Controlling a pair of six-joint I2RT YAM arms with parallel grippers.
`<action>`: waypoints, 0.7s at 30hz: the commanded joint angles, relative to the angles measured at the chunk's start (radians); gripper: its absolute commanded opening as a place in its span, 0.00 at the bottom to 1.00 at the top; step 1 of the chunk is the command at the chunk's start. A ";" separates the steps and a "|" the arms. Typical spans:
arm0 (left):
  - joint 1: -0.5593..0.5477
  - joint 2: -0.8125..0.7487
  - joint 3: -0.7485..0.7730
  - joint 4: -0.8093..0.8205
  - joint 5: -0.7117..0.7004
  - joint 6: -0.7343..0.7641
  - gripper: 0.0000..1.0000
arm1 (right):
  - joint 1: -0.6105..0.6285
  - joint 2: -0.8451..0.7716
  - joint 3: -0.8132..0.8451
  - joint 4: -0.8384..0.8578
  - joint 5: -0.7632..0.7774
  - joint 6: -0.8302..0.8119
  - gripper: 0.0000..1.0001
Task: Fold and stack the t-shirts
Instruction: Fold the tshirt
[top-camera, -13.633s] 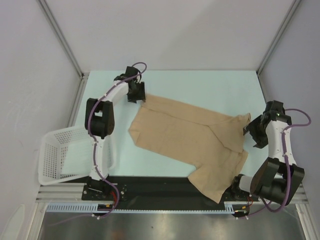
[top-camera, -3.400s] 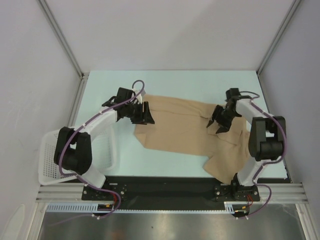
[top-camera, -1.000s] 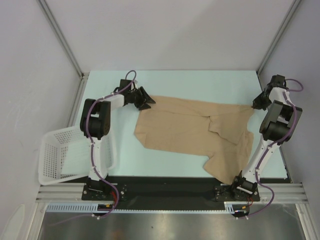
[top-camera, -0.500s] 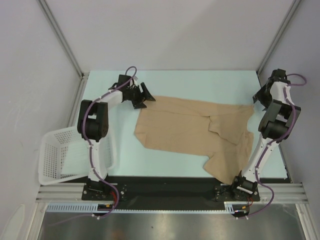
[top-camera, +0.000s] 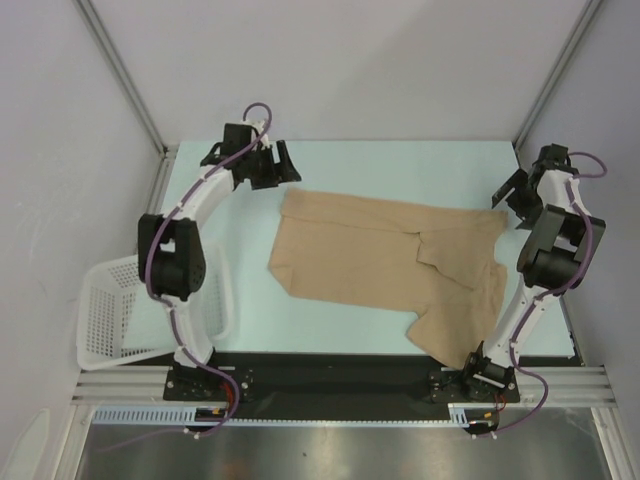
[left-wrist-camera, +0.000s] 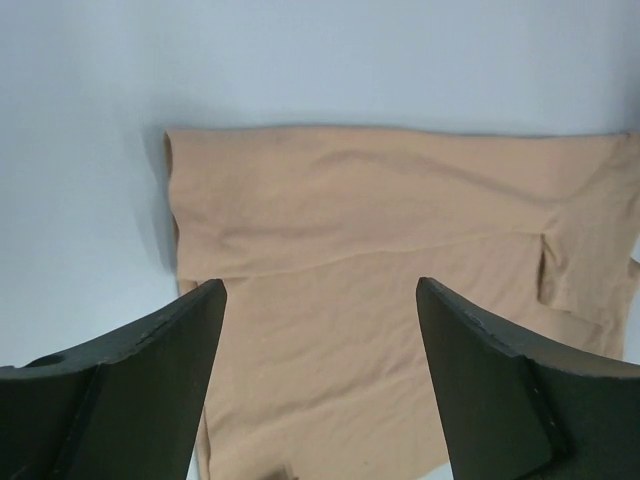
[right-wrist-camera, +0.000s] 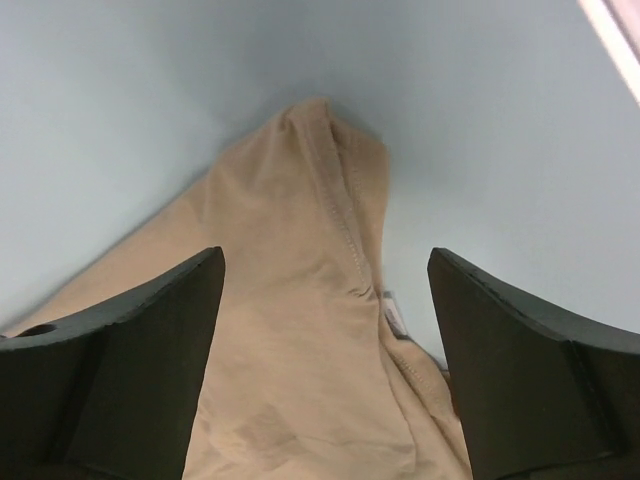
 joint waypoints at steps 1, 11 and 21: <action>0.002 0.144 0.095 -0.029 -0.057 0.063 0.83 | -0.030 -0.045 -0.076 0.079 -0.102 -0.012 0.89; 0.023 0.337 0.257 -0.028 -0.070 0.095 0.80 | -0.093 0.019 -0.111 0.134 -0.234 -0.091 0.77; 0.025 0.432 0.304 -0.044 -0.033 0.093 0.73 | -0.094 0.081 -0.107 0.174 -0.317 -0.117 0.73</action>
